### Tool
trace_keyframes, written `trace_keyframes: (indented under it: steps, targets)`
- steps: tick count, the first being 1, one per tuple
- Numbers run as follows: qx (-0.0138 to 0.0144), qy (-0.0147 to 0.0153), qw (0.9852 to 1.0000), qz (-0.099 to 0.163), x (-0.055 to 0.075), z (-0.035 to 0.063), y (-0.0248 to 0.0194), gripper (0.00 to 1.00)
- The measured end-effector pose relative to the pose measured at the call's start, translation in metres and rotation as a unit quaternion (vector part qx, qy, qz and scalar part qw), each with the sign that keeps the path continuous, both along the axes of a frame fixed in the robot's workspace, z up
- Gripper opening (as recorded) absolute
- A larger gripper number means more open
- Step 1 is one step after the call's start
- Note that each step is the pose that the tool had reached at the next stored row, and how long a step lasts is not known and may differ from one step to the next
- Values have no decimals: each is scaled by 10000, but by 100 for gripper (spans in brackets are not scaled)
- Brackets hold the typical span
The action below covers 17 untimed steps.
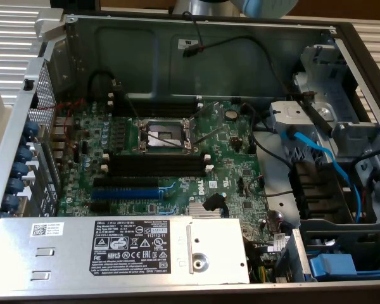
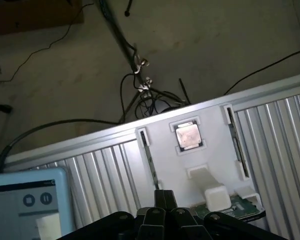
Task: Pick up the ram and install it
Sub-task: 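Pick up the ram and move it above insertion slot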
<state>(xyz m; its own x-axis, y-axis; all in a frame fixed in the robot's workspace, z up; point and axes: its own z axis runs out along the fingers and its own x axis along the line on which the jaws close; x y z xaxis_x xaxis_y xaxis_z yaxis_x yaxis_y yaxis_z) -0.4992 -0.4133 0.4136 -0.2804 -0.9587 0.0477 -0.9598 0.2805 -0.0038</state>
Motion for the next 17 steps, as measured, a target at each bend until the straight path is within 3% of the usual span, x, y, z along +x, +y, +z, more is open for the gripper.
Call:
trace_keyframes:
  steps: [4, 7, 17]
  targets:
    - [-3, -78, 9999, 87, -1, -3, -23, 11]
    - [-3, -110, 9998, 144, -2, -8, -54, 11]
    - [2, -115, 9993, 365, -3, -69, -229, 11]
